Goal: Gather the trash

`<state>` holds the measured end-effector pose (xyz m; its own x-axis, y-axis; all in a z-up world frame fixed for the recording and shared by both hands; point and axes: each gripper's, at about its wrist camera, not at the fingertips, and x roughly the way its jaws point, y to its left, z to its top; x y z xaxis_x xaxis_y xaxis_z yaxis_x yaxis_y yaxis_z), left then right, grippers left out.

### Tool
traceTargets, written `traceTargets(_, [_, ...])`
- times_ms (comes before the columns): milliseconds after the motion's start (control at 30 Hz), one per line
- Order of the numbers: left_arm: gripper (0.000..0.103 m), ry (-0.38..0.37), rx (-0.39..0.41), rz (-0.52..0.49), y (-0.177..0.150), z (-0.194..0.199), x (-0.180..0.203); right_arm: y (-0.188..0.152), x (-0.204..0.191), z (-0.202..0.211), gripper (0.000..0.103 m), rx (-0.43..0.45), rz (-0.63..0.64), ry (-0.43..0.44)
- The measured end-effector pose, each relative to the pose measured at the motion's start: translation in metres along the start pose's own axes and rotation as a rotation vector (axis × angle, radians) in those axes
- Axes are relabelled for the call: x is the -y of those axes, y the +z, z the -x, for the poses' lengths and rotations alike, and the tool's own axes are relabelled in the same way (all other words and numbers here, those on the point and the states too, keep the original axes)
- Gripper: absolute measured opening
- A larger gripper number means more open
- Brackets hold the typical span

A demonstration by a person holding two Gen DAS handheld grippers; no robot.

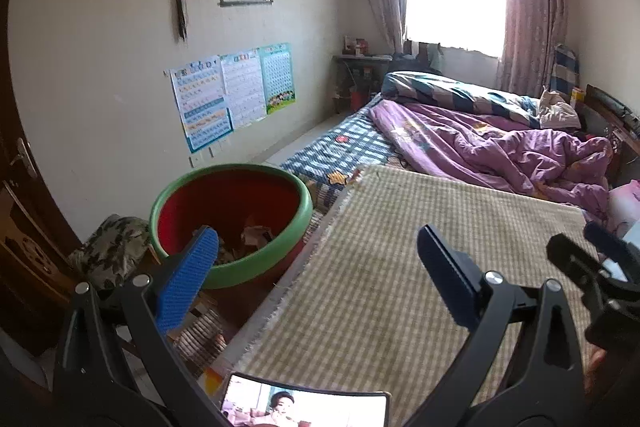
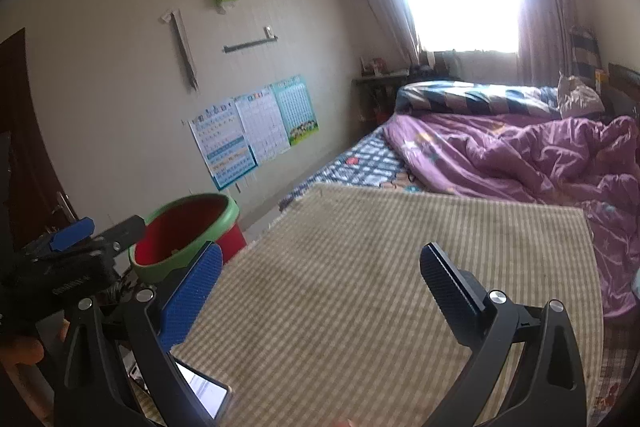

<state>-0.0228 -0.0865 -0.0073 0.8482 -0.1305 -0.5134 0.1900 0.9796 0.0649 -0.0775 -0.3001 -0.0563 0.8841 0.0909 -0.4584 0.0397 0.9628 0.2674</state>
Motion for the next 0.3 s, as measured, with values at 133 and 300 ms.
traceTargets(133, [0.098,0.014,-0.039,0.0,-0.004,-0.009,-0.004,-0.013,0.02,-0.015,0.096,-0.069,-0.023,-0.049])
traceTargets(300, [0.098,0.064,-0.058,0.02,-0.01,-0.015,-0.023,-0.029,0.088,-0.037,0.096,-0.155,-0.115,-0.259])
